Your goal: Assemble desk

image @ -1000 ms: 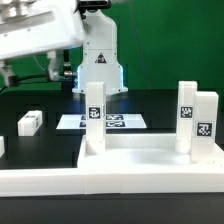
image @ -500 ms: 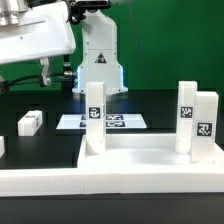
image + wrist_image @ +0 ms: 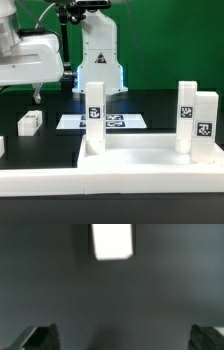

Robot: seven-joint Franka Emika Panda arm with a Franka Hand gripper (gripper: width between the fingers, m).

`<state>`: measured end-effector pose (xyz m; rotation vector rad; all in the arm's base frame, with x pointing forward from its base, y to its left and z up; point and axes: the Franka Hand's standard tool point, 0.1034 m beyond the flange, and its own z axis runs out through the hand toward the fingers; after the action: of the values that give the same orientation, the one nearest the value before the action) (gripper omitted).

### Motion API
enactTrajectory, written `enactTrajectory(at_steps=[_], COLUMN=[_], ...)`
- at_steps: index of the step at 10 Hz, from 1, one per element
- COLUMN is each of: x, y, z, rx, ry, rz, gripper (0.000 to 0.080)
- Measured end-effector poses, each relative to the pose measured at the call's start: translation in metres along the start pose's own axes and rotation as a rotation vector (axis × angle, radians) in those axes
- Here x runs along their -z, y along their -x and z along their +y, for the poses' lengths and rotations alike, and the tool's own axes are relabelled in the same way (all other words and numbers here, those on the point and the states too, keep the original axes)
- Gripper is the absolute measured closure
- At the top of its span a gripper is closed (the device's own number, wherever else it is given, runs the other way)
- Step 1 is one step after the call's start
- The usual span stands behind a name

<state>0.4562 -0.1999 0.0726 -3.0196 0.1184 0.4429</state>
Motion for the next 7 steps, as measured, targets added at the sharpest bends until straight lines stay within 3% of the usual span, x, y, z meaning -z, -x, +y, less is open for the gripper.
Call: enactTrajectory(at_steps=[1, 2, 5, 6, 7], x=[-0.005, -0.005, -0.009, -0.013, -0.024], y=[0.002, 0.009, 0.007, 0.015, 0.014], z=[0.0, -0.006, -0.009, -0.009, -0.004], rx=[0.018, 0.003, 0.015, 0.005, -0.003], ry=[-0.004, -0.032, -0.044, -0.063, -0.063], rz=[-0.018, -0.085, -0.243, -0.331, -0.401], gripper=[0.015, 0.015, 0.015, 0.015, 0.015])
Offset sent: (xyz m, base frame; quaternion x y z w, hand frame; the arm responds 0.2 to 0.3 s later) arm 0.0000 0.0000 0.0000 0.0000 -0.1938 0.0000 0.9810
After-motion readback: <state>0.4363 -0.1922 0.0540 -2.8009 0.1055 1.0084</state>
